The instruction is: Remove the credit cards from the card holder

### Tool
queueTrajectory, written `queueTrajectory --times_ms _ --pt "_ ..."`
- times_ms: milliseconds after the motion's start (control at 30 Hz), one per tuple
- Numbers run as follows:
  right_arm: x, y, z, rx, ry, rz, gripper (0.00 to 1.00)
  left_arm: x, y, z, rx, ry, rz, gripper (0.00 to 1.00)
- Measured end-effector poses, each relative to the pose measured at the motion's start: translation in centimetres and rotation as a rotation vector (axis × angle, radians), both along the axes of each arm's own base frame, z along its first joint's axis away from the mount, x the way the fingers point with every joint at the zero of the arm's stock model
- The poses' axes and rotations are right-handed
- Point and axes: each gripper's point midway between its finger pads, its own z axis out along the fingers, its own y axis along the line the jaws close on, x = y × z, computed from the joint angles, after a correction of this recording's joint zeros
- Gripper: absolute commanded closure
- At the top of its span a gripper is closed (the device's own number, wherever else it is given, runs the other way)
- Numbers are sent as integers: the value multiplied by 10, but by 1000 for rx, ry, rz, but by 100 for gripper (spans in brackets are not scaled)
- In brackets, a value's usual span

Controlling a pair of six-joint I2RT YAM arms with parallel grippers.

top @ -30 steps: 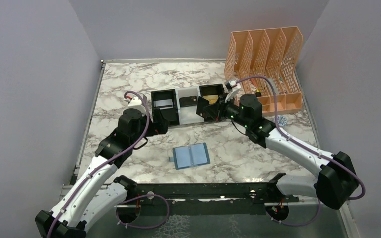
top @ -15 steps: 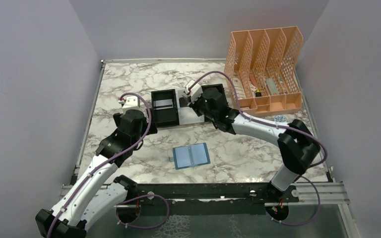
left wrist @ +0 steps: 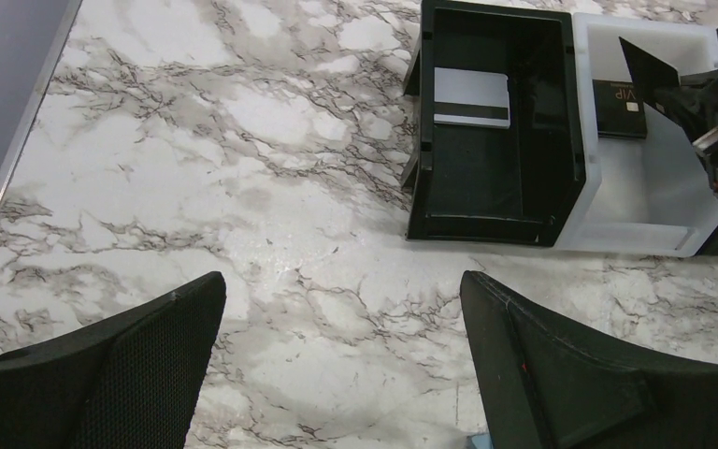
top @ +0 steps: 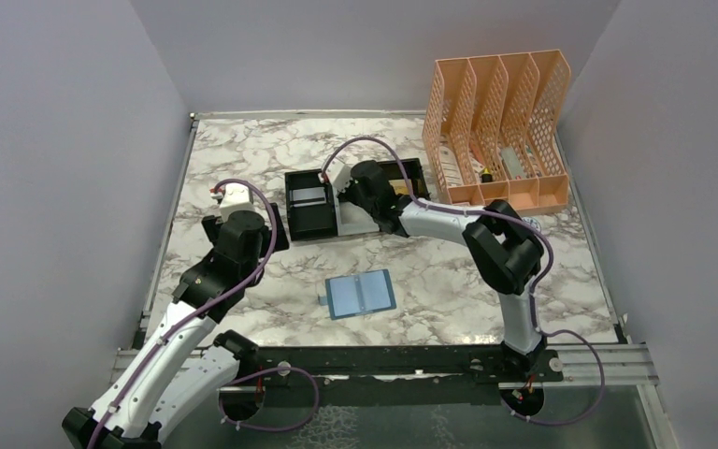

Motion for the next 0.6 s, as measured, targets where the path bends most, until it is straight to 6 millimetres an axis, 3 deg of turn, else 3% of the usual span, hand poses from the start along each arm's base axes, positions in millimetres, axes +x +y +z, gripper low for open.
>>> queueTrajectory --times_ms 167,400,600 --pt "7 0 -20 -86 -12 14 99 0 0 0 3 0 1 1" --pt "19 -1 -28 -172 -51 31 98 0 0 -1 6 3 1 1" --pt "24 0 -39 -218 -51 62 86 0 0 -1 9 6 0 1"
